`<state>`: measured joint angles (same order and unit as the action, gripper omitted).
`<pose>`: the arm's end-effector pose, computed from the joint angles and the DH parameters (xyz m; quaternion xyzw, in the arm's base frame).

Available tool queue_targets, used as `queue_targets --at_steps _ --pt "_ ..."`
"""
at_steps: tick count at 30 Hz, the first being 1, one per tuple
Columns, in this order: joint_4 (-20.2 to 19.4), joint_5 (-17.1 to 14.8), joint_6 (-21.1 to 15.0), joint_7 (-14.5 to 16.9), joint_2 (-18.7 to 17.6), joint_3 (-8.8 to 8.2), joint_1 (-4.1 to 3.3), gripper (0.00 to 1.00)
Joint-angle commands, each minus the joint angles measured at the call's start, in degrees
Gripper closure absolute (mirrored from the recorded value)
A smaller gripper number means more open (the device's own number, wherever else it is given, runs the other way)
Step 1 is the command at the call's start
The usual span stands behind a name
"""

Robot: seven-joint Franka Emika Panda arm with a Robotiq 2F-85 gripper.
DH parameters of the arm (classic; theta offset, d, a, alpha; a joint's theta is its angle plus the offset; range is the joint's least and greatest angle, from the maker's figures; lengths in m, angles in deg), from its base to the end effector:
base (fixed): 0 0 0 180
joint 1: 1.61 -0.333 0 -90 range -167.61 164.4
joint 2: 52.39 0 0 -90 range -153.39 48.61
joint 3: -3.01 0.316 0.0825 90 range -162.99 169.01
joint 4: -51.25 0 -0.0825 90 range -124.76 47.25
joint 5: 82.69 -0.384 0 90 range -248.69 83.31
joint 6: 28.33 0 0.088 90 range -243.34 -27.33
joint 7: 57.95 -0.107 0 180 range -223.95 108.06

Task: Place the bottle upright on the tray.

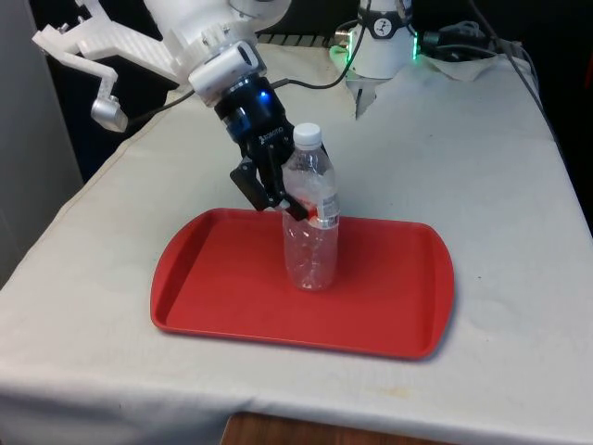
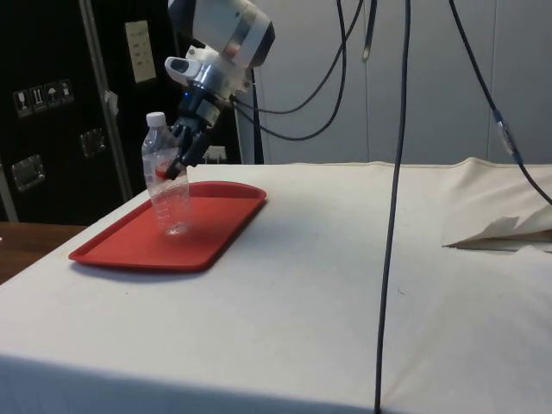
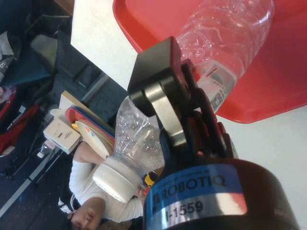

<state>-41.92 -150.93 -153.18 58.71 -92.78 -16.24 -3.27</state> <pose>0.6774 -0.1463 0.2278 -0.8145 -0.4639 -0.3098 0.1597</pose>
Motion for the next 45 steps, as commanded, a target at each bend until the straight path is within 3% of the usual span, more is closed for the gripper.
queue_targets --at_steps 1,19,22,25,30,32,45 --pt "0.0 -0.29 -0.34 0.29 0.0 0.0 0.0 1.0" --pt "0.0 -0.11 0.17 0.06 -0.11 0.0 -0.06 0.98" --pt "0.0 0.0 0.4 0.0 -0.06 0.0 0.0 0.86" --pt "0.06 -0.11 0.29 0.11 -0.17 0.0 0.0 0.67" --pt "0.06 -0.11 0.34 0.06 -0.17 0.0 -0.06 0.28" --pt "0.0 0.0 0.57 0.0 -0.11 0.0 0.0 0.03" --pt "0.0 -0.17 0.69 0.06 -0.23 0.0 0.06 0.0"
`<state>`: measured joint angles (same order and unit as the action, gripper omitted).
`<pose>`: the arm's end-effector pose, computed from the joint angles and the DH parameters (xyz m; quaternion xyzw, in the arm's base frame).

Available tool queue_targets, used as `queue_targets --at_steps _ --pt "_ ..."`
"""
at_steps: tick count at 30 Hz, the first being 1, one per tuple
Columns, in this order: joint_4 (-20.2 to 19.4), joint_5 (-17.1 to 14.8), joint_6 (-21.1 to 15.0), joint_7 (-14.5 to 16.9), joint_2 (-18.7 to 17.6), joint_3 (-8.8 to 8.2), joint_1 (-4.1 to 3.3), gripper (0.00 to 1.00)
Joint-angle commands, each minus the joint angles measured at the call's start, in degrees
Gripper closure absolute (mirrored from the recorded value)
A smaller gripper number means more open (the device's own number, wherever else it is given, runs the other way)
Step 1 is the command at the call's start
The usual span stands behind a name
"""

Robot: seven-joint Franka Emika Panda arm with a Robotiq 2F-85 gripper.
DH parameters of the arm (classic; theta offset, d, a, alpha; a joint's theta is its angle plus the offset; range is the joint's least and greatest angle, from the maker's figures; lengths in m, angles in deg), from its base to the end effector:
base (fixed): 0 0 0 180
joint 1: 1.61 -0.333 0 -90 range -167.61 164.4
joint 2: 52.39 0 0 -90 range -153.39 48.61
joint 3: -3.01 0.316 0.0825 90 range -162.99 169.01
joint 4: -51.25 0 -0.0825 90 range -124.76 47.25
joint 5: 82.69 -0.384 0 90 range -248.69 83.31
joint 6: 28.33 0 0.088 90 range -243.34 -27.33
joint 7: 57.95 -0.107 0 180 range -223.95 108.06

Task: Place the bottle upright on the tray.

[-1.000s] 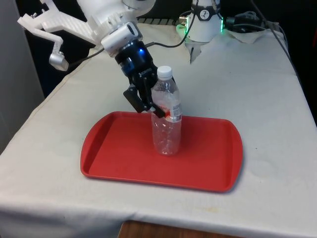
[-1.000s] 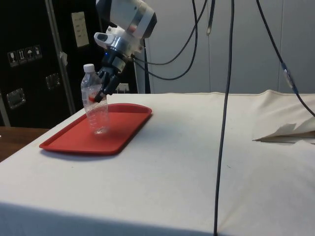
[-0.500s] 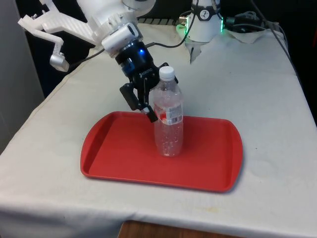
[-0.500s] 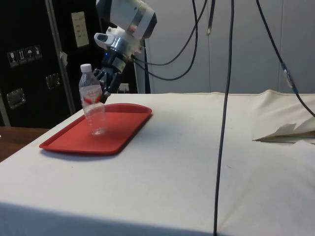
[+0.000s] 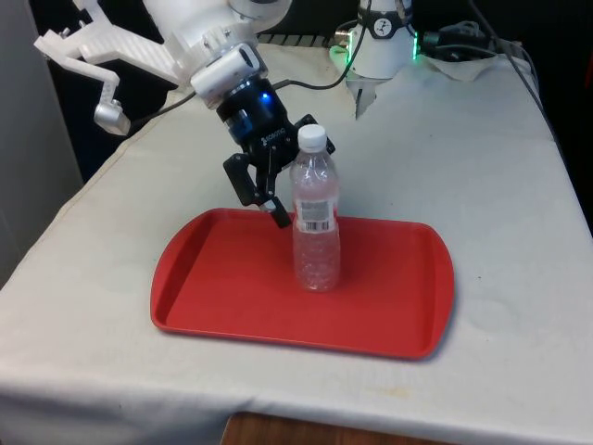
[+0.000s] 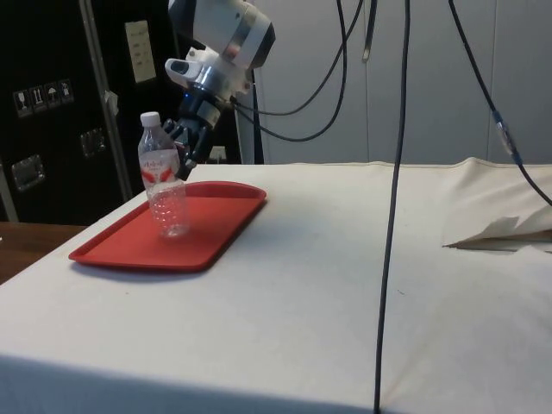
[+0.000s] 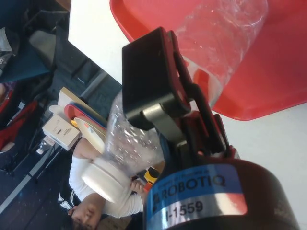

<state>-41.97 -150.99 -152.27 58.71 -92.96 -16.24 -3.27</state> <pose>0.6763 -0.1443 0.2248 -0.8129 -0.4647 -0.3082 0.1682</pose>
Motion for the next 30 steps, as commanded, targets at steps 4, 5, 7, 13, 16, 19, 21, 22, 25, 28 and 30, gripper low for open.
queue_targets --at_steps 4,5,7,13,16,19,21,22,25,28,30 --pt "0.06 -0.06 -0.11 0.06 -0.06 0.0 0.0 0.0" --pt "0.06 -0.06 -0.06 0.0 -0.06 -0.06 0.0 0.0" --pt "0.06 0.06 0.0 -0.11 0.0 -0.06 0.0 0.0" --pt "0.0 0.69 0.23 -0.74 0.34 -0.46 -0.29 0.0" --pt "0.0 1.03 0.34 -1.15 0.57 -0.63 -0.4 0.0" --pt "0.17 0.52 0.34 -0.69 0.57 -0.34 -0.17 0.0" --pt "0.0 1.78 0.46 -1.83 1.09 -0.8 -0.57 0.0" --pt "0.0 1.89 0.52 -2.01 1.2 -0.86 -0.57 0.0" --pt "0.0 2.12 0.86 -2.41 1.55 -1.2 -0.8 0.0" --pt "0.0 2.29 1.09 -2.64 1.78 -1.43 -0.92 0.0" --pt "0.0 2.35 1.15 -2.75 1.89 -1.55 -0.97 0.0"
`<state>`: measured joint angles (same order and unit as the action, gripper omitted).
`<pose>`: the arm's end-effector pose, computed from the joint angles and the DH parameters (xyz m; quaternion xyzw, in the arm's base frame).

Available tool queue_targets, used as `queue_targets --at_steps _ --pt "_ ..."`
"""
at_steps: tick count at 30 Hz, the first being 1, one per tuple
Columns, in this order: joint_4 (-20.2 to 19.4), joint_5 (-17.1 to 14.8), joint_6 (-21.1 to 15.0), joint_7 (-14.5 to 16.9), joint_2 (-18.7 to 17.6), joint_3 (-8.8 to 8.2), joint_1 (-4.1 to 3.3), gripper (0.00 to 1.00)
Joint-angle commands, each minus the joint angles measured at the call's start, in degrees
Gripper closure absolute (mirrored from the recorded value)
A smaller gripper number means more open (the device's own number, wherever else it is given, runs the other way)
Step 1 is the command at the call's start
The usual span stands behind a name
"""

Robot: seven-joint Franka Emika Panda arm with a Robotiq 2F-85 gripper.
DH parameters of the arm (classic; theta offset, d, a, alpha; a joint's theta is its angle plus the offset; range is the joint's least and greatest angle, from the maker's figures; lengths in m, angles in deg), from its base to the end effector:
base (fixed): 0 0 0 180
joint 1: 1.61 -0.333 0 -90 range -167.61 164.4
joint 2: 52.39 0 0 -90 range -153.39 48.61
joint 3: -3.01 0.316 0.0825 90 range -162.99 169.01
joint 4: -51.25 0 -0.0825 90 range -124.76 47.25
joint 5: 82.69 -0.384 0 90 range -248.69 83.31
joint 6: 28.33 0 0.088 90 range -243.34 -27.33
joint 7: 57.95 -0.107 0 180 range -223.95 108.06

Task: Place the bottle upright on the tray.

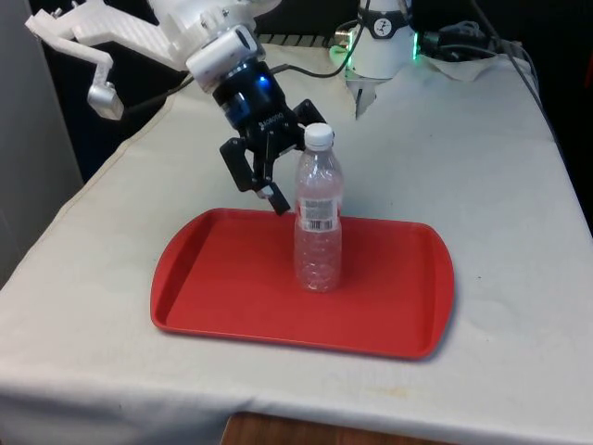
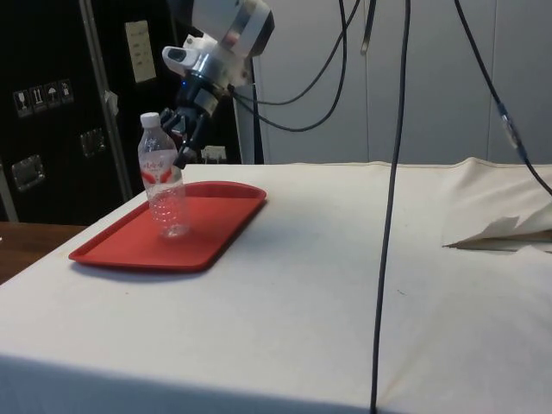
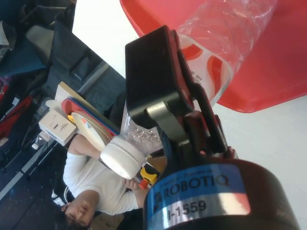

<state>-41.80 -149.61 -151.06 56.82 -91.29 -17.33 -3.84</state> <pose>0.6779 -0.1461 0.2463 -0.8135 -0.4646 -0.3072 0.1675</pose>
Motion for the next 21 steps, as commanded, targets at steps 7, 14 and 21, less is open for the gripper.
queue_targets --at_steps 7,14,21 --pt "-0.17 1.32 0.34 -1.43 0.97 -0.92 -0.74 0.0" --pt "-0.11 1.89 0.57 -1.95 1.6 -0.97 -0.69 0.0" --pt "-0.11 2.23 0.74 -2.29 2.18 -1.09 -0.74 0.0"
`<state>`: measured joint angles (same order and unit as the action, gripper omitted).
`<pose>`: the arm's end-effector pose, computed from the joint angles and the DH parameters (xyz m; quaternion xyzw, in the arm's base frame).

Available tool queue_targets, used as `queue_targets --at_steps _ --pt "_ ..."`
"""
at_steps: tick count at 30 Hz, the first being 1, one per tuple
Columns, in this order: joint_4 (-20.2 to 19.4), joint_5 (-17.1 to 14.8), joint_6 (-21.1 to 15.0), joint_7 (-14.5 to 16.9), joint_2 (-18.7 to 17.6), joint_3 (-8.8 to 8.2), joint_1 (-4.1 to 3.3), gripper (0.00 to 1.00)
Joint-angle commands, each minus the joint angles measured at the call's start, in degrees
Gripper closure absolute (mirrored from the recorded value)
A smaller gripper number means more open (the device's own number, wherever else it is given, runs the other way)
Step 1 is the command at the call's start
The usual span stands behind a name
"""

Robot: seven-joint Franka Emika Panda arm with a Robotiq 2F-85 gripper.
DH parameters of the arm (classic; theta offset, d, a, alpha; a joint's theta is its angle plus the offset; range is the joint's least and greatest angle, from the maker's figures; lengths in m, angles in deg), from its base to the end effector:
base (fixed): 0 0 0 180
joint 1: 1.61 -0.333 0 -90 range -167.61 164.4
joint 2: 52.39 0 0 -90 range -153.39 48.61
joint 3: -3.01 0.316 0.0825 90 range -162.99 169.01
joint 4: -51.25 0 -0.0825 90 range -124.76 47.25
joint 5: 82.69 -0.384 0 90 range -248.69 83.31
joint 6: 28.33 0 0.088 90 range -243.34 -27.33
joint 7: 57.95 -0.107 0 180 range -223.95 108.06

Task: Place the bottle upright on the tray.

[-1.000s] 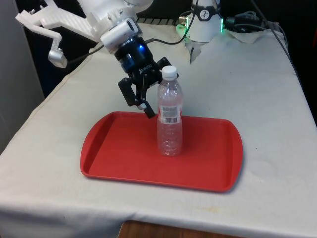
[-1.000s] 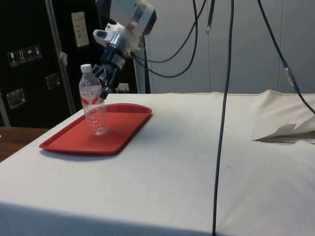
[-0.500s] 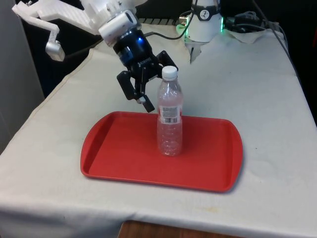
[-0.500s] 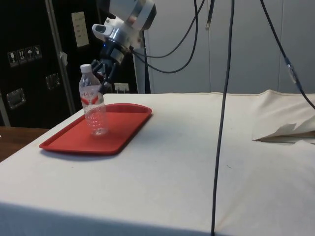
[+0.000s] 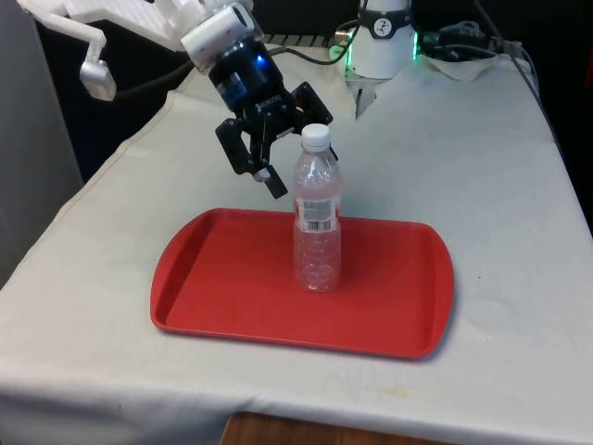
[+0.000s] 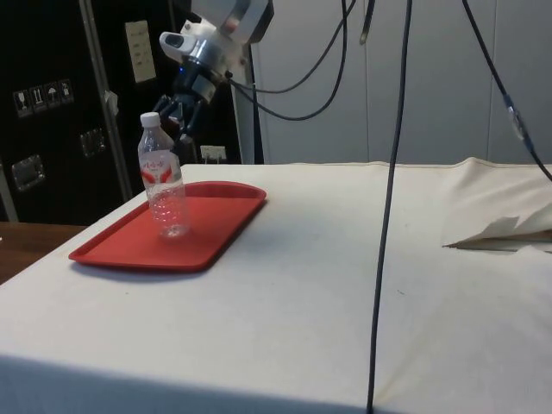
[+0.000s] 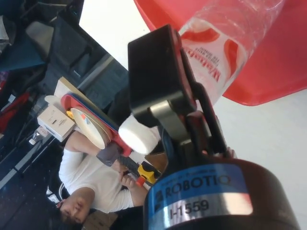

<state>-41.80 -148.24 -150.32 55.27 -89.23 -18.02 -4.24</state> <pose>0.6791 -0.1470 0.2706 -0.8127 -0.4658 -0.3096 0.1635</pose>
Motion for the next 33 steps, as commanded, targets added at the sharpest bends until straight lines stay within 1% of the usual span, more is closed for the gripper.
queue_targets --at_steps 1,4,5,6,11,13,14,15,16,22,23,24,30,31,32,33 --pt "-0.11 1.09 0.11 -0.92 0.34 -0.4 -0.34 0.0" --pt "-0.06 1.38 0.23 -1.2 0.69 -0.46 -0.34 0.0" --pt "0.0 0.52 0.23 -0.46 0.52 -0.06 0.0 0.0" --pt "-0.06 1.43 0.29 -1.26 0.8 -0.46 -0.34 0.0" --pt "-0.06 1.78 0.46 -1.6 1.32 -0.63 -0.46 0.0" --pt "-0.06 1.83 0.52 -1.72 1.55 -0.69 -0.46 0.0" --pt "0.0 0.86 0.52 -0.8 1.32 -0.29 -0.11 0.0" --pt "-0.06 1.89 0.57 -1.72 1.6 -0.74 -0.52 0.0" --pt "-0.06 2.01 0.63 -1.89 1.83 -0.86 -0.57 0.0" --pt "0.0 2.69 0.8 -2.46 2.52 -0.92 -0.63 0.0" --pt "0.0 1.83 0.69 -1.72 2.41 -0.57 -0.29 0.0" --pt "0.0 2.81 0.8 -2.52 2.64 -0.92 -0.63 0.0" --pt "0.0 3.27 0.86 -2.86 3.15 -0.97 -0.63 0.0" --pt "0.0 2.46 0.74 -2.18 3.09 -0.63 -0.34 0.0" --pt "0.0 3.5 0.86 -3.04 3.38 -1.03 -0.63 0.0" --pt "0.0 3.61 0.86 -3.15 3.44 -1.03 -0.63 0.0"
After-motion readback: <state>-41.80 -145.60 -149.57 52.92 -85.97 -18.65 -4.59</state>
